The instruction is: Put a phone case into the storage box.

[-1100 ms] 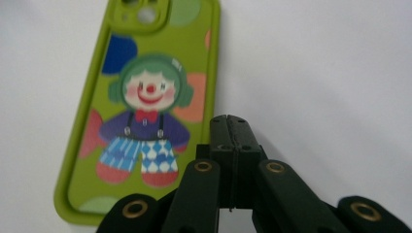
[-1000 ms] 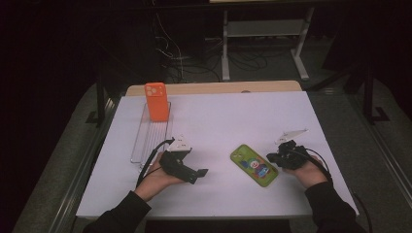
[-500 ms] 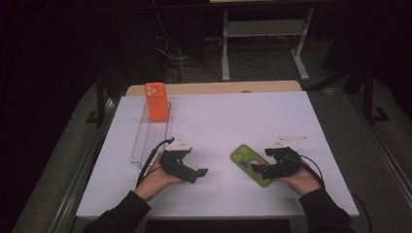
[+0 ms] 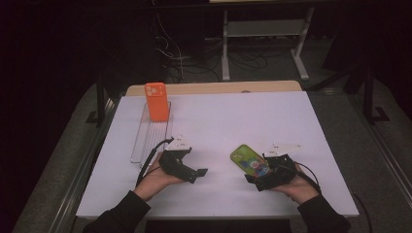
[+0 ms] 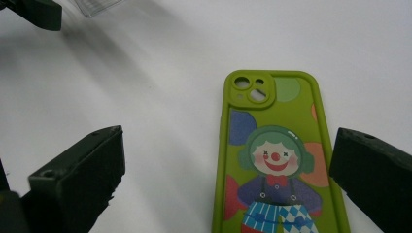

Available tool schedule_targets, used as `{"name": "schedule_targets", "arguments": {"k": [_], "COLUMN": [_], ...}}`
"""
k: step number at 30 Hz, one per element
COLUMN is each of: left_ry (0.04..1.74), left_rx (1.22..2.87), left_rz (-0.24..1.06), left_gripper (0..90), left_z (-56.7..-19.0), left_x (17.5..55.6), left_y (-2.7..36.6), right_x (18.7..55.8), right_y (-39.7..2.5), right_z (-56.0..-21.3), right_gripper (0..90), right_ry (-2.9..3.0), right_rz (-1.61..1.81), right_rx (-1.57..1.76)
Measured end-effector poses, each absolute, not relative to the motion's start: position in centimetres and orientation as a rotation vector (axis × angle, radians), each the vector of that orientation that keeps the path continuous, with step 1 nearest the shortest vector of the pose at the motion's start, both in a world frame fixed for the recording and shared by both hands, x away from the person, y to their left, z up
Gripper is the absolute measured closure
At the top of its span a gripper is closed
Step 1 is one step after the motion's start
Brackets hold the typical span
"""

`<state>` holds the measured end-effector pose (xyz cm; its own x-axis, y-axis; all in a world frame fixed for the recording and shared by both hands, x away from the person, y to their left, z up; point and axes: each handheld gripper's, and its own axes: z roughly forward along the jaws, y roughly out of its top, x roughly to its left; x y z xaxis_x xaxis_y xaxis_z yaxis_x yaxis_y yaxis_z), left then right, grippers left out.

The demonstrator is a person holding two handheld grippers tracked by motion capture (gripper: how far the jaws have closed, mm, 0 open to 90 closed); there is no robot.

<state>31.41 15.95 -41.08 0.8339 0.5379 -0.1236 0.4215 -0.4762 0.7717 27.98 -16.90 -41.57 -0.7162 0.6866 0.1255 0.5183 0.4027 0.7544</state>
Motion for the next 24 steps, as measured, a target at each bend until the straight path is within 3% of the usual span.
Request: {"name": "schedule_targets", "arguments": {"k": [14,24], "left_ry": [0.686,0.697], "left_rx": [2.146,2.145], "left_rz": [0.180,0.179], "left_gripper": [0.0,0.0], "left_z": [-41.1,-41.1], "left_x": [31.5,31.4], "left_y": [16.0,15.9], "right_x": [29.6,31.3], "right_y": [-17.3,-17.5], "right_z": [-39.8,-40.3], "right_gripper": [0.0,0.0], "right_ry": [2.438,2.456], "right_rz": [1.132,1.011], "right_rx": [1.111,1.206]}}
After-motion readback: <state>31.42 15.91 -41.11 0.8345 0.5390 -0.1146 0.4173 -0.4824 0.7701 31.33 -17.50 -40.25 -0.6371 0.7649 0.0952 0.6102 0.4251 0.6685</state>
